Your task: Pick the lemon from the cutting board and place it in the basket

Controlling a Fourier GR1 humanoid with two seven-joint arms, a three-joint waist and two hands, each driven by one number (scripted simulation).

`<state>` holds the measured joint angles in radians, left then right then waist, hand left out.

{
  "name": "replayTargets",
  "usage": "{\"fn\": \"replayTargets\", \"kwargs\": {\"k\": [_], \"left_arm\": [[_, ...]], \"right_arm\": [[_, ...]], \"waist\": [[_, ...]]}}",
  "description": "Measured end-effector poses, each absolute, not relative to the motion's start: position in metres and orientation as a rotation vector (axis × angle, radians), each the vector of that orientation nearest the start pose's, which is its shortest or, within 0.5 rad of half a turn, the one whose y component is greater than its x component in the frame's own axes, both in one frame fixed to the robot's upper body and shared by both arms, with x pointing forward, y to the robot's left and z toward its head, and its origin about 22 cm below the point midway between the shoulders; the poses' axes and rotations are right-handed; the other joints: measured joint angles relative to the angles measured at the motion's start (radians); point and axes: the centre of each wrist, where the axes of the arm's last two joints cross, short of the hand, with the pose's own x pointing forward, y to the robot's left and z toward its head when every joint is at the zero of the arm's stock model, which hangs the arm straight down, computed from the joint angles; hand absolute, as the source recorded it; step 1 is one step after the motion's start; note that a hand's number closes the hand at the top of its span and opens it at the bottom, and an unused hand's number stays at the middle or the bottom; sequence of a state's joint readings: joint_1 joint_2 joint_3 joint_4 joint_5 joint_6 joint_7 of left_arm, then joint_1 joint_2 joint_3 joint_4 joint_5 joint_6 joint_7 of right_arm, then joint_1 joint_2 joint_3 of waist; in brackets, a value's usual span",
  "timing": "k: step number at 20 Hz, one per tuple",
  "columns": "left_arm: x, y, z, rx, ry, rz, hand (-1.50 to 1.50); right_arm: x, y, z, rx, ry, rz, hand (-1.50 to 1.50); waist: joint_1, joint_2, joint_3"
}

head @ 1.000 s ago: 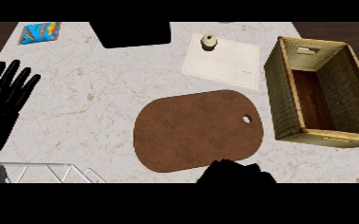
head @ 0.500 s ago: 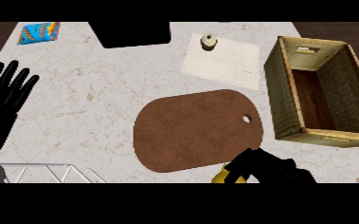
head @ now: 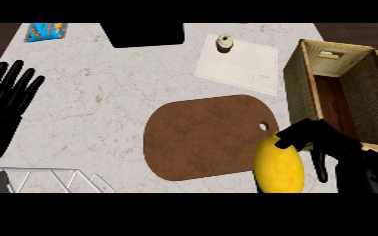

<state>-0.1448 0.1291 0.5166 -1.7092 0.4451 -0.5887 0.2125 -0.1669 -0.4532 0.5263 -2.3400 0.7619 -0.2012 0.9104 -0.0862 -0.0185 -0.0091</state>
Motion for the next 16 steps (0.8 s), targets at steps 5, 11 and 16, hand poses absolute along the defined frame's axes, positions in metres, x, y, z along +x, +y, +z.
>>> {"fn": "replayTargets", "kwargs": {"k": [5,11,16], "left_arm": [[0.246,0.353,0.086,-0.320,-1.819,-0.066,0.00],[0.250,0.349,0.089,-0.335,-1.824,-0.086,0.00],[0.252,0.347,0.090,-0.341,-1.833,-0.095,0.00]], "right_arm": [[0.177,-0.181,0.200,-0.879,-1.738,0.388,1.50],[0.193,-0.202,0.226,-0.978,-1.753,0.211,1.50],[0.202,-0.224,0.246,-0.990,-1.732,0.125,1.50]], "waist": [[0.013,0.007,0.000],[0.031,0.013,-0.001],[0.041,0.016,-0.002]]}}
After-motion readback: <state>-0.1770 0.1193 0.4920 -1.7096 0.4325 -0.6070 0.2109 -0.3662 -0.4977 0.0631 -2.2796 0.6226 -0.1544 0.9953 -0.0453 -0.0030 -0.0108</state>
